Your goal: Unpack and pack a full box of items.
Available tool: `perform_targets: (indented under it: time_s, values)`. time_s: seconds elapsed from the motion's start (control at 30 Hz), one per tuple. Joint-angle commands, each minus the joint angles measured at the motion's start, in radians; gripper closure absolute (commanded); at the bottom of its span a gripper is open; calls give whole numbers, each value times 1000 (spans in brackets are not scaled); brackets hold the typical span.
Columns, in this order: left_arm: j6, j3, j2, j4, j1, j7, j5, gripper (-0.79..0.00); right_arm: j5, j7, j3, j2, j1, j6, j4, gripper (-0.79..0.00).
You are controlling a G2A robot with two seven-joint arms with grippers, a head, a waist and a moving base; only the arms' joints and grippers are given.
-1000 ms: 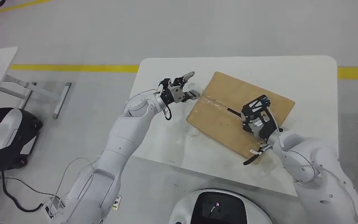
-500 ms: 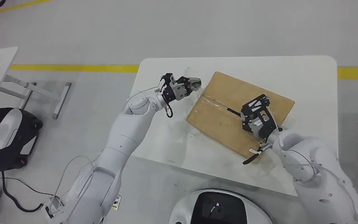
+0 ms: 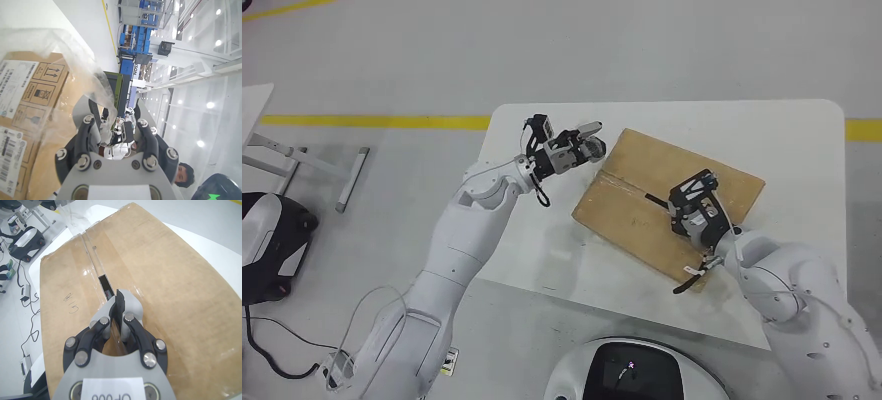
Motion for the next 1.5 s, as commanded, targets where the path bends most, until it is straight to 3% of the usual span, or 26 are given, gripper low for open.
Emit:
perform_targets:
  time_s: [0.0, 0.27, 0.6, 0.7, 0.73, 0.8, 0.87, 0.93, 1.03, 1.33, 1.37, 1.43, 1.47]
  values:
    - [-18, -4, 2, -16, -4, 6, 22, -342, -2, 1, 0, 0, -2, 1, -3, 0]
    - [-49, -12, 7, -115, 22, -24, 20, -345, -6, 0, 4, 0, -13, 6, -16, 0]
    - [-21, 37, 0, -218, 48, -51, -19, -342, -10, 3, 14, 1, -27, 11, -45, 0]
    - [-16, 52, -2, -249, 55, -55, -16, -369, -14, 7, 27, 3, -38, 12, -67, -65]
    - [-15, 56, -2, -257, 56, -55, -11, -382, -15, 7, 33, 4, -42, 14, -75, -89]
    - [-13, 65, -2, -267, 58, -57, -2, -496, -18, 11, 44, 7, -50, 13, -92, -160]
    - [-12, 73, -3, -273, 59, -57, -1, -526, -24, 17, 54, 9, -59, 12, -109, -262]
    - [-8, 79, -4, -278, 59, -54, 0, -597, -28, 22, 66, 12, -68, 13, -123, -280]
    - [-9, 91, -6, -291, 61, -51, 2, -597, -41, 33, 90, 16, -88, 19, -153, -336]
    - [-10, 136, -14, -320, 69, -14, 30, -606, -78, 65, 194, 36, -173, 27, -269, -382]
    - [-9, 140, -15, -323, 70, -7, 28, -628, -81, 62, 207, 38, -183, 21, -281, -388]
    - [-14, 147, -15, -335, 69, 14, 63, -779, -93, 62, 235, 43, -204, 13, -297, -413]
    - [-21, 151, -17, -346, 70, 26, 62, -785, -94, 61, 250, 45, -215, 11, -304, -409]
